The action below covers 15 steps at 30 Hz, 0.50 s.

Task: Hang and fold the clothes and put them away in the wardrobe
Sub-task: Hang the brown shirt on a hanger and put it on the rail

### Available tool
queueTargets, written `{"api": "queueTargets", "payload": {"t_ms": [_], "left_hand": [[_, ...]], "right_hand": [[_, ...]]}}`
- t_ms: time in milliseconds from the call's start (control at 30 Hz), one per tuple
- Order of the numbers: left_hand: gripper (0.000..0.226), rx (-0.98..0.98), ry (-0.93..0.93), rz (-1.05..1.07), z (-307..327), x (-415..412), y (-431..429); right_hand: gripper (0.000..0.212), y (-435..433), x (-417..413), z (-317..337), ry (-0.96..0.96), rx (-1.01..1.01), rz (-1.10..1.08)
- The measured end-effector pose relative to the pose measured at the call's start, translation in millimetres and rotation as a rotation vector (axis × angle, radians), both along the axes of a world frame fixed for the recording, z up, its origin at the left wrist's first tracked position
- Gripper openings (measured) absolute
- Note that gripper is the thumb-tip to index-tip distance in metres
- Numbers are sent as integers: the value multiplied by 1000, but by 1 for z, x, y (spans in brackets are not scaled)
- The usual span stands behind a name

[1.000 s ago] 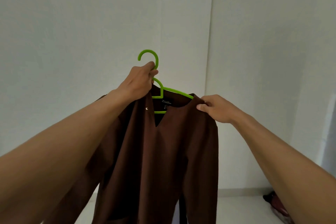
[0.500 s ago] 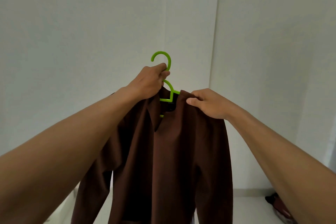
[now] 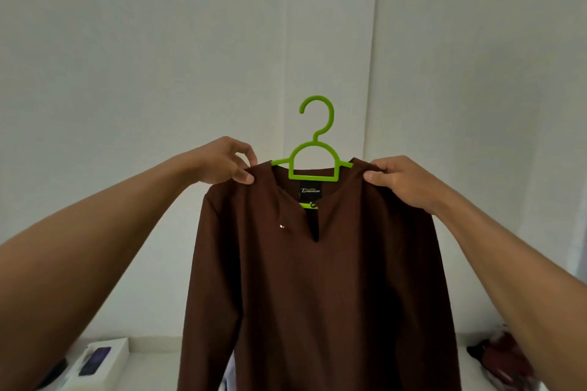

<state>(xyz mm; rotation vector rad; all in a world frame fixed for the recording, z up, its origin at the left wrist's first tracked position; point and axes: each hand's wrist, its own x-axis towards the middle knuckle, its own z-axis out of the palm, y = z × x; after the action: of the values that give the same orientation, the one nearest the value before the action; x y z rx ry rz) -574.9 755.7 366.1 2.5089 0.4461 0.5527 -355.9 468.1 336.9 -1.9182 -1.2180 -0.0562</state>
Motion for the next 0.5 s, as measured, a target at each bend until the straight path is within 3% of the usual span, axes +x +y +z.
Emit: {"api": "queueTargets", "payload": {"t_ms": [267, 500], "left_hand": [[24, 73, 12, -29, 6, 11, -18], [32, 205, -51, -3, 0, 34, -46]], "right_hand": [[28, -5, 3, 8, 8, 26, 12], [18, 9, -3, 7, -169, -68, -8]]}}
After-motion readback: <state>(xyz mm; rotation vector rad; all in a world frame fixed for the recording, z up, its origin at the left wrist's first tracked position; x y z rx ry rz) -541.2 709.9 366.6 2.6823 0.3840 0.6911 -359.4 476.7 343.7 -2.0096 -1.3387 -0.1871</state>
